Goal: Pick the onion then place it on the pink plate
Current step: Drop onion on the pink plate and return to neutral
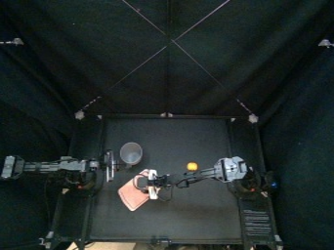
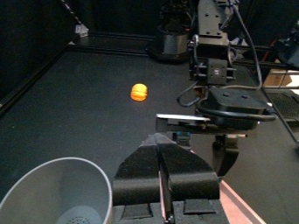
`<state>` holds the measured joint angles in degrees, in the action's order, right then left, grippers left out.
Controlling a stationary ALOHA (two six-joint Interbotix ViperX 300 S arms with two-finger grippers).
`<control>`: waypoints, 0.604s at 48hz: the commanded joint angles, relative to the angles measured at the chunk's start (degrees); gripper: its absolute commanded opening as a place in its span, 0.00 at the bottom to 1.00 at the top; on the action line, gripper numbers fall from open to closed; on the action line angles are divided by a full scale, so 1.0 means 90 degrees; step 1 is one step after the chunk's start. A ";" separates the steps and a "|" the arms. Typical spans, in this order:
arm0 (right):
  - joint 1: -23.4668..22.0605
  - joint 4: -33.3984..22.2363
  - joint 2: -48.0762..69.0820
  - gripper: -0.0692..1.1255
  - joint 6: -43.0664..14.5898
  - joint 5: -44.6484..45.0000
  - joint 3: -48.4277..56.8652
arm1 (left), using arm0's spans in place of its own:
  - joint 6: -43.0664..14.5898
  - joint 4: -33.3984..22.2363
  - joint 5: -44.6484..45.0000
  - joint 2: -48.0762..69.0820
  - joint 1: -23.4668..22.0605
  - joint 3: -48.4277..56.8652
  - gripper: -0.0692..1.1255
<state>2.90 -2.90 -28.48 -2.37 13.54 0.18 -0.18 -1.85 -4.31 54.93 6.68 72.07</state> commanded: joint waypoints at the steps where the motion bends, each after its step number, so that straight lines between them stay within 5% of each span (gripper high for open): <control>1: -0.0039 -0.0117 0.0166 0.76 -0.0010 -0.0049 -0.0244 | 0.0000 0.0010 -0.0020 -0.0029 0.0020 -0.0078 0.21; 13: -0.0010 -0.0176 0.0186 0.88 -0.0020 -0.0068 -0.0225 | 0.0000 0.0010 -0.0020 -0.0029 0.0029 -0.0059 0.21; 29: -0.0049 -0.0215 0.0957 0.89 -0.0020 -0.0156 0.0391 | 0.0010 -0.0010 -0.0020 -0.0029 0.0039 -0.0049 0.21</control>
<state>2.81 -4.83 -25.49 -2.55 13.18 2.46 -0.09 -1.93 -4.22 54.93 6.94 72.25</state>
